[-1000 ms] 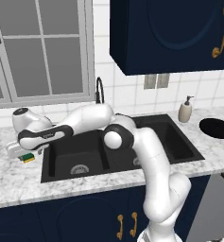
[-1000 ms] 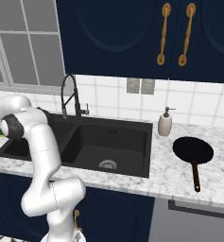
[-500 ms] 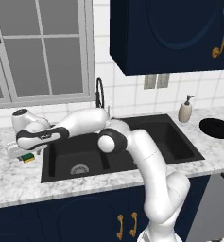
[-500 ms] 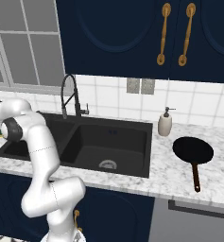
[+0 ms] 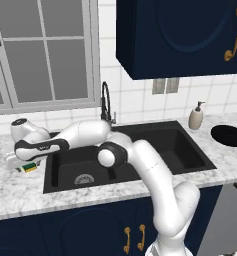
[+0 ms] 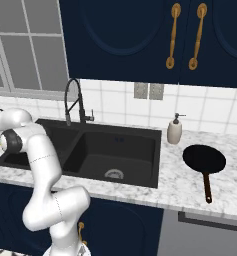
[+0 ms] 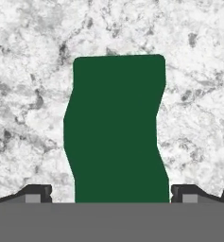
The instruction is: Pick the pan and sponge and place them into the sink. Then turn on the water.
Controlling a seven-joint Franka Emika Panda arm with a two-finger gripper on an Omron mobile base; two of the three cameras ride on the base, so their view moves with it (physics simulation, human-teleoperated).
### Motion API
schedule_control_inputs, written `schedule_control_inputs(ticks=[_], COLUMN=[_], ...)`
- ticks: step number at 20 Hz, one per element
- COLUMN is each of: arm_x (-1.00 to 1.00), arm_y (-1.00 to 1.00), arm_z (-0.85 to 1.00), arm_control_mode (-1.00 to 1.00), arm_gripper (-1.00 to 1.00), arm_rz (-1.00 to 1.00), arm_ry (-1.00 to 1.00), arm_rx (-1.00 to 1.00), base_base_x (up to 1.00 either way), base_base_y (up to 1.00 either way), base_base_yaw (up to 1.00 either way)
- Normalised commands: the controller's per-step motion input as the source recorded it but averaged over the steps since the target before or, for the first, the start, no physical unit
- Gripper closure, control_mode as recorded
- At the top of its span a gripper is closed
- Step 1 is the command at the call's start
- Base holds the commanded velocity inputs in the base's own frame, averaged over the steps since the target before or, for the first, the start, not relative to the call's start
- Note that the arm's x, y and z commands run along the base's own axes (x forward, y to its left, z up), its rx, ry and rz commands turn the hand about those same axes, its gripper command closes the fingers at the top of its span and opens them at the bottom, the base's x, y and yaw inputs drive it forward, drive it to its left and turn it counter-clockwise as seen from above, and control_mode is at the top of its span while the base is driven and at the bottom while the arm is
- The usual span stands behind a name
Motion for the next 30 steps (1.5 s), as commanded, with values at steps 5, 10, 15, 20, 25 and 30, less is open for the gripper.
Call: schedule_control_inputs(ticks=[5, 10, 15, 20, 25, 30], arm_x=[0.15, 0.01, -0.02, -0.49, -0.76, -0.79], arm_y=[0.03, 0.00, -0.09, -0.69, -1.00, -0.93], arm_z=[-0.15, -0.01, -0.02, 0.00, 0.01, 0.36], arm_control_mode=[-1.00, -1.00, -1.00, -1.00, -1.00, -1.00], arm_gripper=[-1.00, 1.00, 1.00, 1.00, 1.00, 1.00], arm_rz=[0.00, 0.00, 0.00, 0.02, 0.07, 0.06], arm_ry=[0.00, 0.00, 0.00, -0.03, -0.08, -0.11], arm_rx=[0.00, 0.00, 0.02, 0.13, 0.17, 0.05], base_base_x=[0.00, 0.00, 0.00, 0.00, 0.00, 0.00], base_base_y=[0.00, 0.00, 0.00, 0.00, 0.00, 0.00], base_base_yaw=[0.00, 0.00, 0.00, 0.00, 0.00, 0.00])
